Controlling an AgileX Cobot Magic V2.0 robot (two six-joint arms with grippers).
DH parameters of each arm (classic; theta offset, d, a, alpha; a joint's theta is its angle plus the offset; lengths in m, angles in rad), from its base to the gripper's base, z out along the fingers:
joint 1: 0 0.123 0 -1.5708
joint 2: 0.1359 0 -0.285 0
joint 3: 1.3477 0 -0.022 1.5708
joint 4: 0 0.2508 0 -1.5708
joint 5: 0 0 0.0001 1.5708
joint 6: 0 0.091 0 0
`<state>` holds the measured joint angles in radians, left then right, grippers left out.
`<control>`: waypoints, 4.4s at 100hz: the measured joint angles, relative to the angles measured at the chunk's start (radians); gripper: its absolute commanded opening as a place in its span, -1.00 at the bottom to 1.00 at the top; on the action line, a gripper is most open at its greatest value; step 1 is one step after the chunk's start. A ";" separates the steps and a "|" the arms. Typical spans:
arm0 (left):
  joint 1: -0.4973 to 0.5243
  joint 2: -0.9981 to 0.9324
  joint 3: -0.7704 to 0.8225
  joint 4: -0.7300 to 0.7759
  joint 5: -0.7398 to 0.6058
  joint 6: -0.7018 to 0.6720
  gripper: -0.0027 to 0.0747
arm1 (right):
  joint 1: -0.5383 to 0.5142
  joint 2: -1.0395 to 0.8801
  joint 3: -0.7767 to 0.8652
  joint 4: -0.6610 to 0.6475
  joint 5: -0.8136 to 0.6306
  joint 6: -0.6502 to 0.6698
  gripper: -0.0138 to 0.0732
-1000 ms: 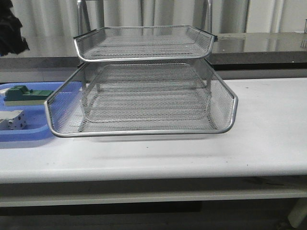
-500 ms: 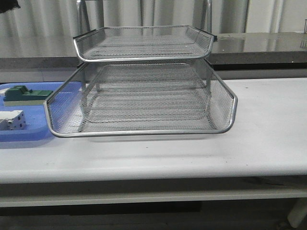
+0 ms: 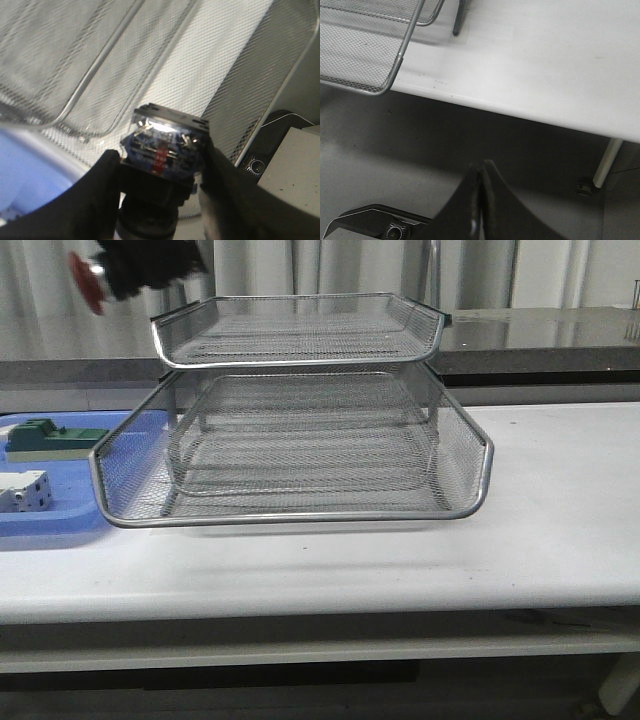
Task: Place button on rack with both arms
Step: 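Carry the button over the pulled-out tray and lower it in, then open the left gripper and raise it away from the button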
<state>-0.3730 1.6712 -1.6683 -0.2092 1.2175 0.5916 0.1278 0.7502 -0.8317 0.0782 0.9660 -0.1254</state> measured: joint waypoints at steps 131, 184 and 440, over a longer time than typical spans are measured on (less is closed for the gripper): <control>-0.149 0.258 0.000 -0.014 -0.181 0.095 0.55 | 0.000 0.000 0.000 0.000 0.004 0.000 -0.83; -0.065 0.151 -0.243 -0.009 0.027 -0.108 0.49 | 0.000 0.000 0.000 0.000 0.005 0.000 -0.83; 0.242 -1.168 1.431 -0.059 -1.282 -0.237 -0.98 | 0.000 0.000 0.000 0.000 0.005 0.000 -0.83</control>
<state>-0.1312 0.5033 -0.2370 -0.2681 -0.0648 0.3550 0.1278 0.7502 -0.8317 0.0782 0.9710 -0.1251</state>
